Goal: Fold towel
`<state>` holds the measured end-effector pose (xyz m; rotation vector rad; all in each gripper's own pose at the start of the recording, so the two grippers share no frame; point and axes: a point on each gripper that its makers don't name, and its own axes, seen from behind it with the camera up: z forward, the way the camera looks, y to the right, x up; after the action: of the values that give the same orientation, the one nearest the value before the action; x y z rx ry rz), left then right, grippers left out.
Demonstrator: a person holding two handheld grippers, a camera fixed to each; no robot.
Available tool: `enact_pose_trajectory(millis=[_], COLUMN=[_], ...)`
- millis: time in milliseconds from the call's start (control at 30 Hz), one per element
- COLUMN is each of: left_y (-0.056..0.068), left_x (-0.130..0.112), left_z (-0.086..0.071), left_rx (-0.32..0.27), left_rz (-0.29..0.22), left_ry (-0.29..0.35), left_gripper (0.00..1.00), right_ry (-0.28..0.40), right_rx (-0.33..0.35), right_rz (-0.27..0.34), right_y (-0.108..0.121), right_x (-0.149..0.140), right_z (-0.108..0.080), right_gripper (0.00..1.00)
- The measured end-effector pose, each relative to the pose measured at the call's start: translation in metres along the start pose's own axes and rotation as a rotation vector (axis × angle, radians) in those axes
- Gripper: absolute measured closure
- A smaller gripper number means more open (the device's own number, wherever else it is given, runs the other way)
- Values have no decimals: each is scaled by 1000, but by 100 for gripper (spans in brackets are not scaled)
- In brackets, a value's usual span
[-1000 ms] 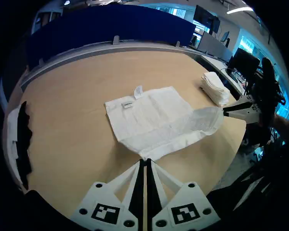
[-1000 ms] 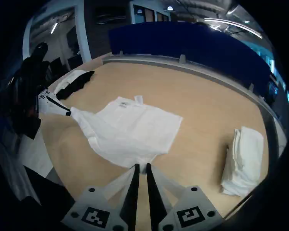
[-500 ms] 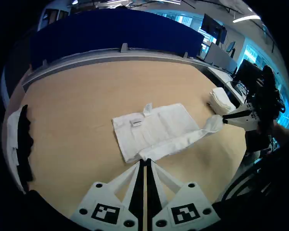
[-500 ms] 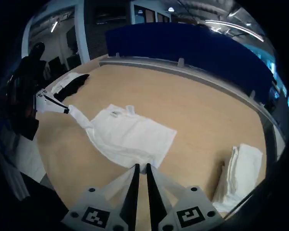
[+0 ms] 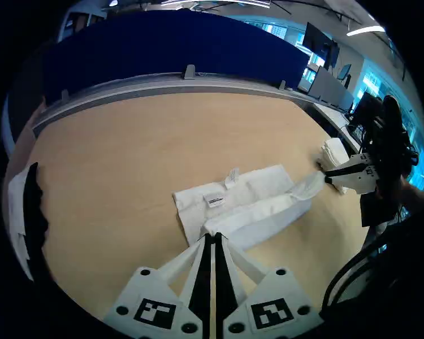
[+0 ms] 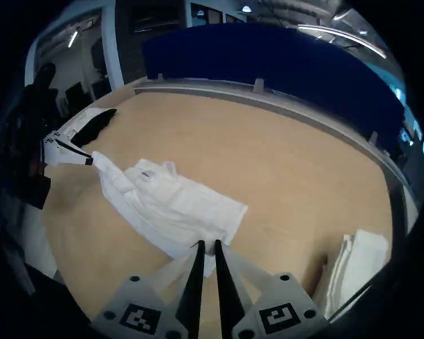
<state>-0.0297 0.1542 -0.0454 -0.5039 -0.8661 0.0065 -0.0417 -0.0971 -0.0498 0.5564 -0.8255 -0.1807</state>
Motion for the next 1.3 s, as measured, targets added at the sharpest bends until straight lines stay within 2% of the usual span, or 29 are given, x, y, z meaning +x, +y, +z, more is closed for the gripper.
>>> enact_pose_trajectory(millis=[300, 667, 1033, 1233, 1300], left_y=[-6, -17, -28, -34, -35], left_x=[-5, -6, -3, -3, -2], left_z=[17, 49, 71, 76, 76], left_rx=[-8, -22, -9, 10, 14], left_rz=[-2, -15, -15, -16, -14], left_ry=[-21, -37, -26, -19, -16], left_gripper=[96, 96, 95, 90, 87], right_ry=[-27, -63, -52, -43, -37], right_rx=[-2, -18, -52, -78, -88], right_rz=[7, 52, 109, 117, 119], right_y=[5, 18, 29, 34, 36], right_x=[-3, -8, -6, -4, -2], right_z=[12, 43, 67, 73, 74], right_gripper=[87, 87, 86, 80, 74])
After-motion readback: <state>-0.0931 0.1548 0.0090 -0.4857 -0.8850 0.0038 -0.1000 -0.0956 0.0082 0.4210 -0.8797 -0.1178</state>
